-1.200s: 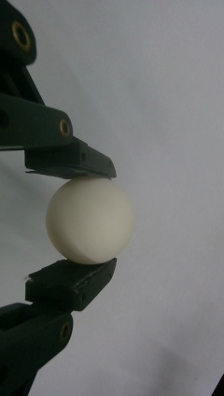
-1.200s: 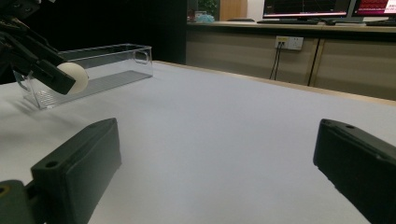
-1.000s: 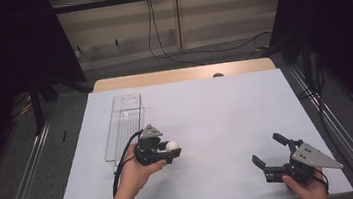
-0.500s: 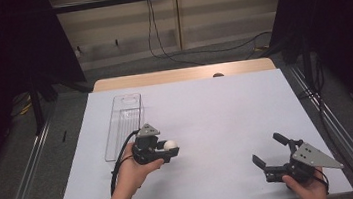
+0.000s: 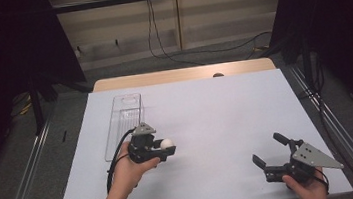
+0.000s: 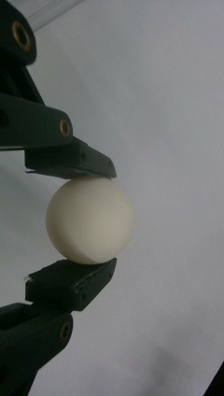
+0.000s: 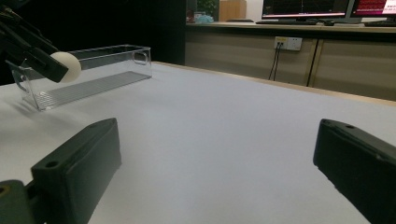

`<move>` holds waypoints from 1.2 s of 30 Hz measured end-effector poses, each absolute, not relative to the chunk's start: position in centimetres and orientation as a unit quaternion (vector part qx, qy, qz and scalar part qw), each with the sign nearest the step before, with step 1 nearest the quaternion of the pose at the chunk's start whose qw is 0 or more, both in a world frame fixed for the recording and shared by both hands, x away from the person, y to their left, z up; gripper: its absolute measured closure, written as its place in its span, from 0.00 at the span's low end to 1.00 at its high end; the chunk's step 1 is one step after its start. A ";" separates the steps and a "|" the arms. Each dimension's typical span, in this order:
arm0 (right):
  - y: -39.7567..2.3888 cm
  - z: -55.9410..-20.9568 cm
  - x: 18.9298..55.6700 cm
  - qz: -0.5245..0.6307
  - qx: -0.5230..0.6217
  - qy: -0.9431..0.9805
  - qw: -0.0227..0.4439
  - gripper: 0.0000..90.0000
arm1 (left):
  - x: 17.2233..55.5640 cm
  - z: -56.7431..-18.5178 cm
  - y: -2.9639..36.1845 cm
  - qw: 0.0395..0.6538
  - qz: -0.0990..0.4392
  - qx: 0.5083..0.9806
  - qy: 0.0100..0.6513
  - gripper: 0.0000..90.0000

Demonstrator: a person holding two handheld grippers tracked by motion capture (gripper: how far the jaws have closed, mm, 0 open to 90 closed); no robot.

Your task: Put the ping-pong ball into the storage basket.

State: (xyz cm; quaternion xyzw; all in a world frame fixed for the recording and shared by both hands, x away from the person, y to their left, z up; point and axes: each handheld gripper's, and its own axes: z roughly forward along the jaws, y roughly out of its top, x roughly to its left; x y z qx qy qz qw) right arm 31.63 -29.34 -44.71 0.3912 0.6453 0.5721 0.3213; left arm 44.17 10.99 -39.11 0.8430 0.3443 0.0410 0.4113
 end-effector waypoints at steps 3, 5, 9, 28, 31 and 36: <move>-29.3 -44.7 31.7 0.572 0.391 0.646 0.320 0.01 | 44.2 -39.1 11.0 0.414 0.042 0.842 0.344 0.57; -29.3 -44.7 31.7 0.572 0.392 0.645 0.321 0.00 | 44.3 -39.0 11.1 0.410 0.037 0.844 0.344 0.57; -29.3 -44.7 31.6 0.572 0.393 0.646 0.318 0.00 | 44.3 -38.9 11.2 0.409 0.044 0.842 0.349 0.57; -29.4 -44.7 31.7 0.573 0.390 0.645 0.320 0.01 | 44.5 -38.0 12.1 0.412 0.047 0.837 0.357 0.57; -29.4 -44.7 31.6 0.573 0.389 0.648 0.318 0.01 | 44.6 -38.0 12.2 0.412 0.046 0.836 0.359 0.57; -29.3 -44.7 31.6 0.574 0.394 0.645 0.317 0.01 | 44.7 -37.8 12.3 0.405 0.045 0.840 0.358 0.57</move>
